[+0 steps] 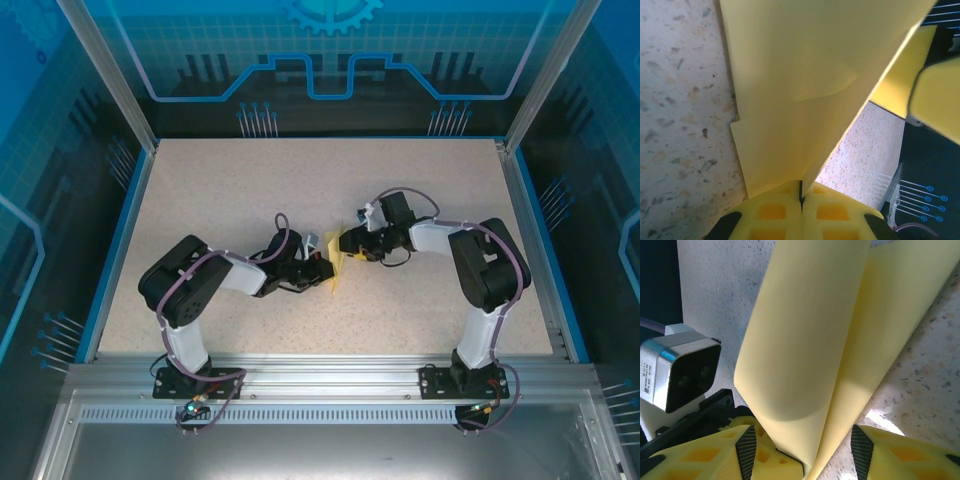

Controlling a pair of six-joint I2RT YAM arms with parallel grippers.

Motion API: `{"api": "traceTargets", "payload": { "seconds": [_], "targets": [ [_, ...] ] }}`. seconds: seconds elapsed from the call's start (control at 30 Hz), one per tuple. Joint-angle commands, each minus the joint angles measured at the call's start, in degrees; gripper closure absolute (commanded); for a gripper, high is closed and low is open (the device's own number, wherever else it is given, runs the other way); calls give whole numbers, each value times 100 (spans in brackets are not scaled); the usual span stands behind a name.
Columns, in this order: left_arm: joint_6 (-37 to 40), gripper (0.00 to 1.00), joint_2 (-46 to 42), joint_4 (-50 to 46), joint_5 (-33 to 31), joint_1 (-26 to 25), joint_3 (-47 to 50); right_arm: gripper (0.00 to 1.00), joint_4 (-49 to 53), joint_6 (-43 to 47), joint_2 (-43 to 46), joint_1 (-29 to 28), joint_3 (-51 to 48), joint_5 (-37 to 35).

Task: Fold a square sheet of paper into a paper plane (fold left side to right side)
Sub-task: Fold the wing for the fifth time at the center of the table.

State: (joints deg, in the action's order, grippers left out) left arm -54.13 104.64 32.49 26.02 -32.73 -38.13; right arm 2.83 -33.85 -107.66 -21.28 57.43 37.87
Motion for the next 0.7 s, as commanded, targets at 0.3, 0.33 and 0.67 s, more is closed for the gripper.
{"api": "traceTargets", "payload": {
  "seconds": [0.3, 0.33, 0.67],
  "targets": [
    [-98, 100, 197, 235, 171, 47, -98, 46, 687, 84, -474, -271, 510, -332],
    [-106, 99, 205, 233, 181, 53, -92, 46, 736, 67, -500, -279, 526, -382],
    [-7, 85, 34, 75, 156, 52, -98, 48, 1104, 23, -776, -311, 677, -601]
  ]
}}
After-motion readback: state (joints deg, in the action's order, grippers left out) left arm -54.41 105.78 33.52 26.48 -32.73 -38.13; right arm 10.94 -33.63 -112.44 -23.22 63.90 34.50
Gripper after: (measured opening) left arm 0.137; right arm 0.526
